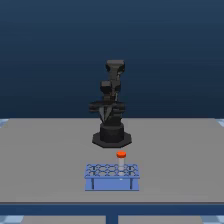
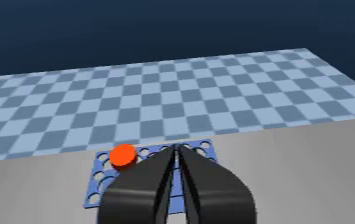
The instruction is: Pick up the centrifuge tube on the rack
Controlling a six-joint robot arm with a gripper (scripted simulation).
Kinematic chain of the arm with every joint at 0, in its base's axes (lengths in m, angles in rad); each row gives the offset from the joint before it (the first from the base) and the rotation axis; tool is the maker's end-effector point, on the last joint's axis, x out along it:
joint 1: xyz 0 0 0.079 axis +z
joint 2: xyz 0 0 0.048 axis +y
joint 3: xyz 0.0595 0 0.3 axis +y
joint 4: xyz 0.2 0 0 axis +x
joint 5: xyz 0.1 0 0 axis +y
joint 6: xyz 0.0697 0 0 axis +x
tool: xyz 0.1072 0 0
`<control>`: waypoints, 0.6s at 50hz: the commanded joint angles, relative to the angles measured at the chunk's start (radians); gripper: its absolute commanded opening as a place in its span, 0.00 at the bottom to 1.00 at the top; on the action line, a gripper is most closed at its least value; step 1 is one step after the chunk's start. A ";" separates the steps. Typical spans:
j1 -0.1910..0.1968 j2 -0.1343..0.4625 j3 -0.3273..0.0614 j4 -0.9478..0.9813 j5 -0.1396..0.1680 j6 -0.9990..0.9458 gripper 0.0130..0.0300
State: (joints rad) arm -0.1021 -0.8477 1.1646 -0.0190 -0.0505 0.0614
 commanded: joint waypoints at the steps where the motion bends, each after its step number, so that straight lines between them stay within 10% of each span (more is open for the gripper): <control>1: 0.000 0.000 0.000 0.000 0.000 0.000 1.00; 30: 0.001 0.001 0.000 0.009 0.000 -0.009 1.00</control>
State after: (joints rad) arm -0.1017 -0.8471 1.1644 -0.0128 -0.0507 0.0554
